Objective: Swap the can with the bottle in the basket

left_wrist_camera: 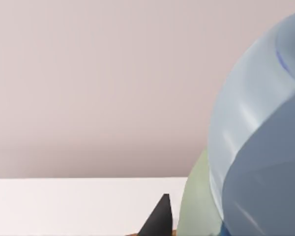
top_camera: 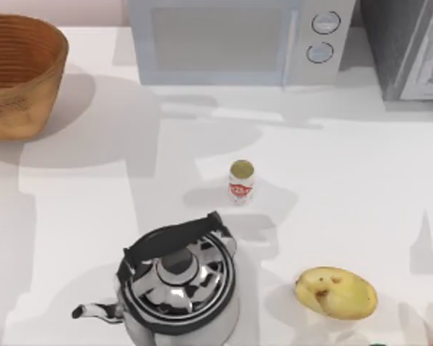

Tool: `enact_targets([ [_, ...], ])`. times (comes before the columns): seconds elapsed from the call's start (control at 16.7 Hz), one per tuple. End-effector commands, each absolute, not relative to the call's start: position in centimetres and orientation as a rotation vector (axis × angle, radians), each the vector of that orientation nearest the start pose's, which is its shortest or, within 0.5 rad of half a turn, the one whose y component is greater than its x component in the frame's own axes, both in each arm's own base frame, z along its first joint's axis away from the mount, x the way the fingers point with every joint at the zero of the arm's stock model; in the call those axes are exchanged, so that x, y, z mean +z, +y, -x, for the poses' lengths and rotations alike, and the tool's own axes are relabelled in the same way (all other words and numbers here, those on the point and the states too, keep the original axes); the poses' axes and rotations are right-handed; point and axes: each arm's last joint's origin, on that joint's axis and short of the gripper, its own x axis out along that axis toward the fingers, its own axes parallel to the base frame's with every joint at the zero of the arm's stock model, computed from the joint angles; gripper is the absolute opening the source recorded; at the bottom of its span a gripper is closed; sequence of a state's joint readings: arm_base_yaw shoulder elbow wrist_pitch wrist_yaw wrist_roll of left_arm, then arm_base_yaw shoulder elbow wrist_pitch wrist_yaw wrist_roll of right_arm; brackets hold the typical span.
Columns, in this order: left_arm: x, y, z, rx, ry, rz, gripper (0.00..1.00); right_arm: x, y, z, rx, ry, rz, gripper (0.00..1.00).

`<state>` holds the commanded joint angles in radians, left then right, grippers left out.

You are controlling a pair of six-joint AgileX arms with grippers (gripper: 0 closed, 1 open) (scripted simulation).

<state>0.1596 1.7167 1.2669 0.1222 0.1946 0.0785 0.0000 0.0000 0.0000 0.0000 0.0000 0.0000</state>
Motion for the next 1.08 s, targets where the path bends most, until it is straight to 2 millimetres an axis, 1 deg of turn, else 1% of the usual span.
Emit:
enact_targets([
  [0.12, 27.68, 6.20, -39.92, -0.032, 0.319, -0.007, 0.00, 16.00, -0.12, -10.57, 0.000, 0.000, 0.000, 1.00],
  [0.9, 27.68, 6.20, -39.92, -0.032, 0.319, -0.007, 0.98, 16.00, -0.12, -10.57, 0.000, 0.000, 0.000, 1.00],
  [0.96, 27.68, 6.20, -39.92, -0.032, 0.319, -0.007, 1.00, 16.00, -0.12, -10.57, 0.000, 0.000, 0.000, 1.00],
  [1.08, 27.68, 6.20, -39.92, -0.032, 0.319, -0.007, 1.00, 16.00, -0.12, -10.57, 0.000, 0.000, 0.000, 1.00],
])
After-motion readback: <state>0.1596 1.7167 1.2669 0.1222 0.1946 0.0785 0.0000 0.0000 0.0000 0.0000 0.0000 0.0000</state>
